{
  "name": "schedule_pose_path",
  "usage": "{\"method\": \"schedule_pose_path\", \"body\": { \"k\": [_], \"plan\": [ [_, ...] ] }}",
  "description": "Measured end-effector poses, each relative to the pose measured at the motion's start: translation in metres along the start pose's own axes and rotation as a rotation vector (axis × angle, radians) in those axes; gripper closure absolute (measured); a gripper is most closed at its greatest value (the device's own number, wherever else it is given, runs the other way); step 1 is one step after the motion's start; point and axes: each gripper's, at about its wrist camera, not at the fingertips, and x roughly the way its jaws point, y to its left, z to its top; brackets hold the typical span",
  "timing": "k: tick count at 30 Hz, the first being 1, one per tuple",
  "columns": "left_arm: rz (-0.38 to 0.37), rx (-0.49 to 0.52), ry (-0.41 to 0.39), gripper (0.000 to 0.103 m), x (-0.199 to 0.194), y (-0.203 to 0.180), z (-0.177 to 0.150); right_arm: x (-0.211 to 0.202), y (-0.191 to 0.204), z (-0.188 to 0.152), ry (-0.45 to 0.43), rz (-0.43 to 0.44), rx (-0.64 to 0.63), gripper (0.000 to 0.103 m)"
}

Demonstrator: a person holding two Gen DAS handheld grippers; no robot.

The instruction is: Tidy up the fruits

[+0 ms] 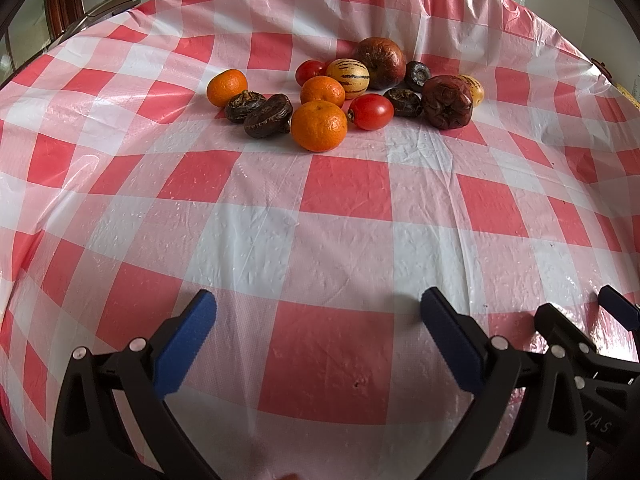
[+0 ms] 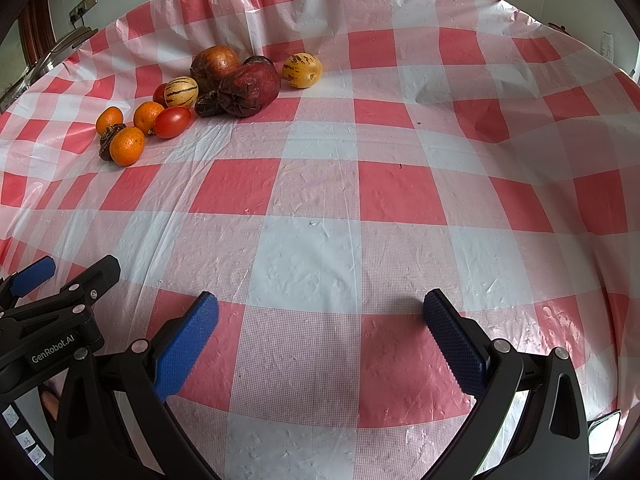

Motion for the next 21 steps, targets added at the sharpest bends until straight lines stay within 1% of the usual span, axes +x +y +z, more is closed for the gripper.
{"method": "schedule_pose_path", "body": {
  "k": [9, 12, 14, 16, 18, 21],
  "plan": [
    [-0.001, 0.006, 0.004, 0.001, 0.0, 0.0, 0.0, 0.002, 0.0, -0.002, 0.0, 0.0, 0.0, 0.004],
    [-0.012, 0.018, 0.009, 0.001, 0.0, 0.001, -0.001, 0.002, 0.0, -0.003, 0.002, 0.002, -0.005, 0.004],
    [-0.025, 0.033, 0.016, 0.001, -0.001, 0.003, 0.0, 0.003, 0.0, -0.002, 0.02, 0.01, -0.019, 0.004],
    [-0.032, 0.038, 0.022, 0.001, -0.004, 0.007, -0.002, 0.005, 0.0, 0.002, 0.038, 0.015, -0.024, 0.004],
    [-0.035, 0.01, 0.021, 0.001, -0.004, 0.015, -0.001, 0.009, 0.001, 0.009, 0.044, 0.017, -0.028, 0.004],
    [-0.041, -0.006, 0.01, 0.001, 0.001, 0.026, 0.009, 0.021, 0.005, 0.025, 0.046, 0.041, -0.042, 0.004]
  ]
}}
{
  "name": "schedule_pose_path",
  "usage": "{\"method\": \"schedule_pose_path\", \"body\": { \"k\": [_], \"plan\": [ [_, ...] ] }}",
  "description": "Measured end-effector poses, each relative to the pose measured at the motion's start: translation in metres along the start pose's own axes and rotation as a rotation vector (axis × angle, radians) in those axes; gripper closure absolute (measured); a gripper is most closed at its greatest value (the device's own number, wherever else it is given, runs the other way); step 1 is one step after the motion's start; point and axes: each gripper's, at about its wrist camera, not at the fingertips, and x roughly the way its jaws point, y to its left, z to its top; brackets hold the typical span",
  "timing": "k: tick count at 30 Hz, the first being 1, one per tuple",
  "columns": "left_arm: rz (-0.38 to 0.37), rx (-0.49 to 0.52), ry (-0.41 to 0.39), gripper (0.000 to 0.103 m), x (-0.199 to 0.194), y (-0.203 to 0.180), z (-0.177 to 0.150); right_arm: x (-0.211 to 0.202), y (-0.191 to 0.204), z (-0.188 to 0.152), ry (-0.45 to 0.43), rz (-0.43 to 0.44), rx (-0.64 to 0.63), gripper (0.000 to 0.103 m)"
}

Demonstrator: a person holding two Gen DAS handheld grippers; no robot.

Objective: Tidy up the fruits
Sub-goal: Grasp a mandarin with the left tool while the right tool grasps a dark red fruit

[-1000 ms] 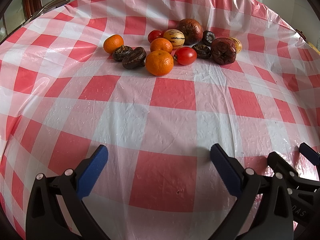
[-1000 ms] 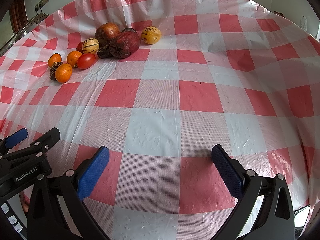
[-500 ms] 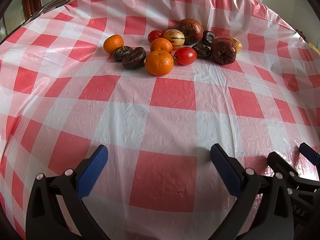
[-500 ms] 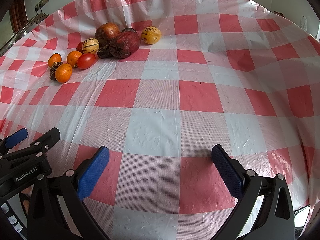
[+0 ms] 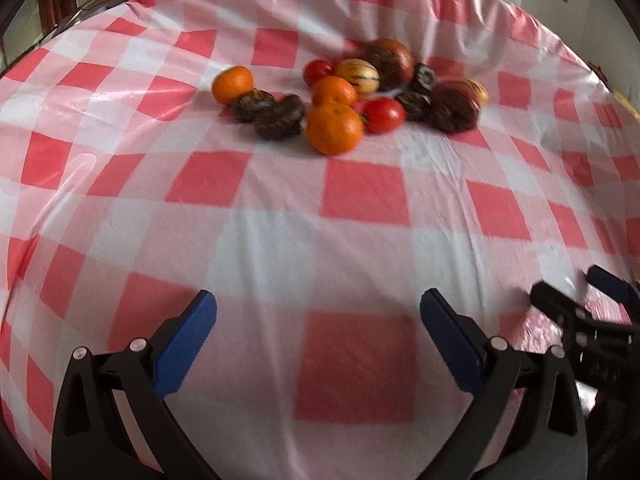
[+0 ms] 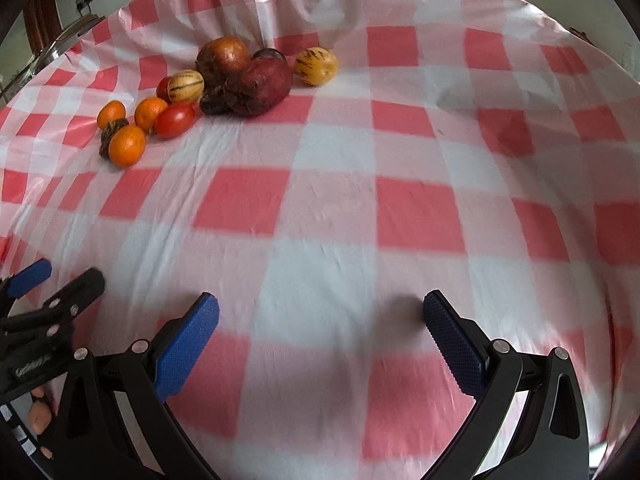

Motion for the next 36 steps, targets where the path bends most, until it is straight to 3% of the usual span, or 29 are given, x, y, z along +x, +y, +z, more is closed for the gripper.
{"method": "schedule_pose_path", "body": {
  "k": [4, 8, 12, 17, 19, 21, 28, 30, 36],
  "plan": [
    [0.028, 0.016, -0.031, 0.001, 0.005, 0.018, 0.014, 0.017, 0.008, 0.039, -0.051, 0.068, -0.013, 0.006],
    [-0.017, -0.002, -0.033, 0.001, 0.01, 0.027, 0.025, 0.039, 0.016, 0.081, -0.085, 0.096, -0.022, 0.013],
    [-0.034, 0.04, -0.039, 0.002, 0.015, 0.015, 0.033, 0.065, 0.035, 0.116, -0.072, 0.092, -0.166, 0.019],
    [-0.09, 0.029, -0.027, 0.019, 0.028, 0.002, 0.049, 0.084, 0.044, 0.142, -0.07, 0.156, -0.322, 0.02],
    [-0.09, 0.023, -0.029, 0.023, 0.035, -0.004, 0.057, 0.091, 0.044, 0.148, -0.062, 0.191, -0.368, 0.02],
    [-0.093, 0.02, -0.034, 0.033, 0.042, -0.012, 0.066, 0.095, 0.044, 0.154, -0.07, 0.216, -0.408, 0.021],
    [0.029, 0.02, -0.046, 0.049, 0.064, -0.029, 0.092, 0.098, 0.039, 0.155, -0.059, 0.311, -0.404, 0.035],
    [0.042, 0.013, -0.049, 0.061, 0.067, -0.028, 0.097, 0.097, 0.035, 0.155, -0.059, 0.326, -0.394, 0.037],
    [-0.001, -0.03, -0.066, 0.062, 0.06, -0.016, 0.094, 0.097, 0.034, 0.156, -0.059, 0.332, -0.384, 0.038]
  ]
}}
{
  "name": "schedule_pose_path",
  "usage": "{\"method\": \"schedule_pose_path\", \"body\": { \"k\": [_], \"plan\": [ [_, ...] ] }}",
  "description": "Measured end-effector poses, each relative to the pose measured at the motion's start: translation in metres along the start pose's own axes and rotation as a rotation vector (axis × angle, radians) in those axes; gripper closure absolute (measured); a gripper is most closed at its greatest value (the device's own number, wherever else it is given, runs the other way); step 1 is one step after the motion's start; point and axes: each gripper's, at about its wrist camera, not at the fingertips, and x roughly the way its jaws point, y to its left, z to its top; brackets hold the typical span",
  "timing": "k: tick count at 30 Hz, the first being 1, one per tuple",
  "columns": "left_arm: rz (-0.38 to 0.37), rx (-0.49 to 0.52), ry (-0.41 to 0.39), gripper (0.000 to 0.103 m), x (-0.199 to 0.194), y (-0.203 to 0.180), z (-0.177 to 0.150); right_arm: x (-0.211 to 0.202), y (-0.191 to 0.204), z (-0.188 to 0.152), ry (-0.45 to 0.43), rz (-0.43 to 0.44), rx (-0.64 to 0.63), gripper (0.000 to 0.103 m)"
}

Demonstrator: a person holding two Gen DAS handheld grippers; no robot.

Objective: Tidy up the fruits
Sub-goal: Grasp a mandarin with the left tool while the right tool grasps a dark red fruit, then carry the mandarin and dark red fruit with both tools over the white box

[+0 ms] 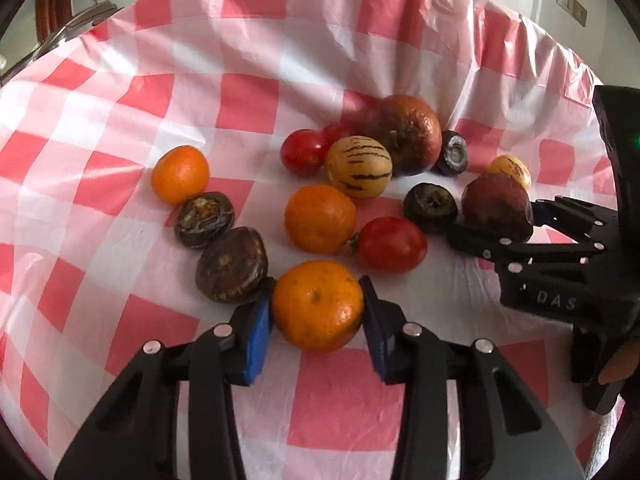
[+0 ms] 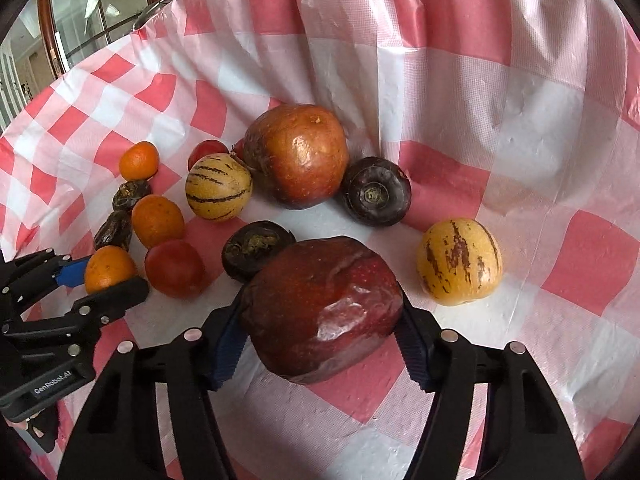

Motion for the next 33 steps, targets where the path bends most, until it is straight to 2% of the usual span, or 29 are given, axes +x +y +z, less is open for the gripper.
{"method": "schedule_pose_path", "body": {
  "k": [3, 5, 7, 11, 19, 27, 33],
  "plan": [
    [-0.005, -0.021, -0.008, 0.062, -0.009, 0.005, -0.008, -0.004, -0.009, -0.002, 0.001, 0.014, 0.016, 0.039],
    [-0.019, -0.038, -0.015, 0.062, -0.016, 0.008, -0.015, -0.004, -0.005, -0.003, 0.004, -0.035, 0.007, 0.039],
    [-0.018, -0.038, -0.01, 0.062, -0.028, 0.01, -0.026, -0.01, 0.004, -0.008, 0.023, -0.121, 0.02, 0.04],
    [-0.019, -0.038, -0.058, 0.062, -0.078, 0.023, -0.055, -0.047, 0.043, -0.034, 0.023, -0.166, 0.013, 0.04],
    [0.005, -0.053, -0.088, 0.062, -0.162, 0.072, -0.137, -0.115, 0.126, -0.113, -0.006, -0.133, 0.075, 0.04],
    [0.05, -0.097, -0.115, 0.062, -0.232, 0.146, -0.227, -0.139, 0.212, -0.152, -0.022, -0.076, 0.084, 0.04],
    [0.095, -0.148, -0.142, 0.062, -0.27, 0.199, -0.285, -0.153, 0.271, -0.178, -0.047, -0.031, -0.002, 0.04]
  ]
}}
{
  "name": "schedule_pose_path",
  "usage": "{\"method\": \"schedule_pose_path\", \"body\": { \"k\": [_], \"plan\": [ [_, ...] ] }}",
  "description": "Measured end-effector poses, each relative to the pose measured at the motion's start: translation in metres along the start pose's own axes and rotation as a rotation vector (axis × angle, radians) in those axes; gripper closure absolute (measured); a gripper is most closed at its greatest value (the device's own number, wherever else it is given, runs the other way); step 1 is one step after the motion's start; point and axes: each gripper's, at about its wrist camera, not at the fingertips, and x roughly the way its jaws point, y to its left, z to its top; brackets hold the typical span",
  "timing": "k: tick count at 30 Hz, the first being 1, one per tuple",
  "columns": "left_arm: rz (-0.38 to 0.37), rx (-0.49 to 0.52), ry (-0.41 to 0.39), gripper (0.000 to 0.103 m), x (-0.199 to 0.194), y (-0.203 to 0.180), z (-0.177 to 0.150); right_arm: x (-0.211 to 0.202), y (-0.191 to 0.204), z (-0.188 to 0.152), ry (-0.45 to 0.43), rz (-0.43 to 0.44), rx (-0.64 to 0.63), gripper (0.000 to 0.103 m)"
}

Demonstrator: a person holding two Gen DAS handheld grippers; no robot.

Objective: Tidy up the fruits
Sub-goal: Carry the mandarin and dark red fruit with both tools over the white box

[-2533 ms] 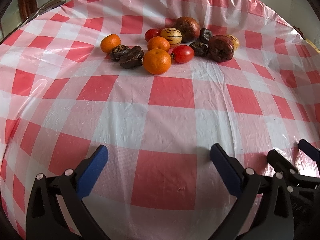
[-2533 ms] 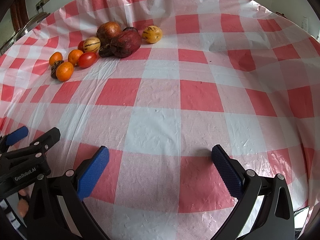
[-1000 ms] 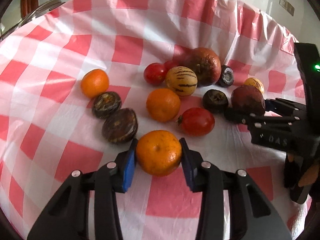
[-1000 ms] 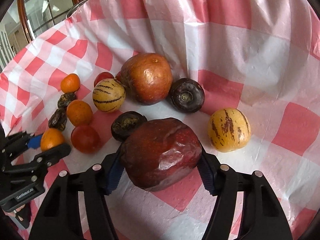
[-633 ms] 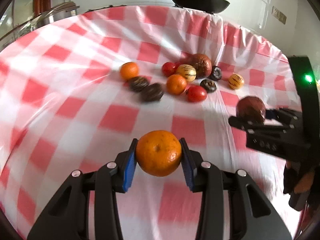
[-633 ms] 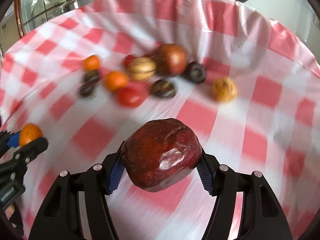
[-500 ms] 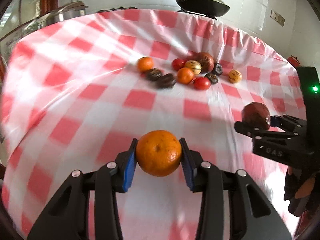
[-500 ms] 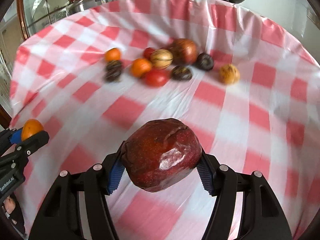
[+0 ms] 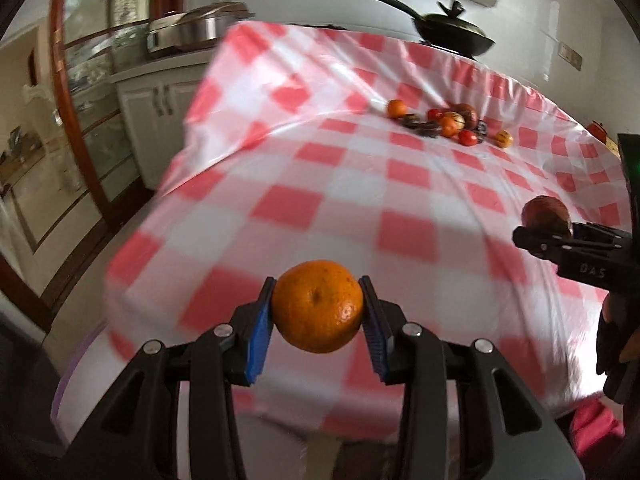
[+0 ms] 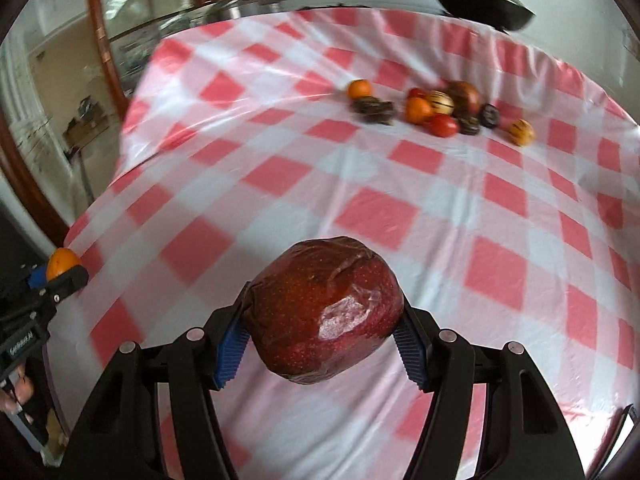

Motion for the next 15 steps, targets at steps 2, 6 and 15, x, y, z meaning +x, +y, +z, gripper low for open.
{"method": "schedule_pose_path", "body": {
  "k": [2, 6, 15],
  "plan": [
    [0.012, -0.036, -0.002, 0.062, -0.009, 0.019, -0.016, -0.002, 0.014, -0.007, -0.004, 0.029, -0.026, 0.04],
    [0.037, -0.112, 0.009, 0.062, -0.02, 0.048, -0.043, -0.008, 0.035, -0.016, -0.016, 0.093, -0.05, 0.04],
    [0.123, -0.246, 0.03, 0.062, -0.037, 0.113, -0.091, -0.026, 0.124, -0.035, -0.005, 0.203, -0.27, 0.04]
  ]
}}
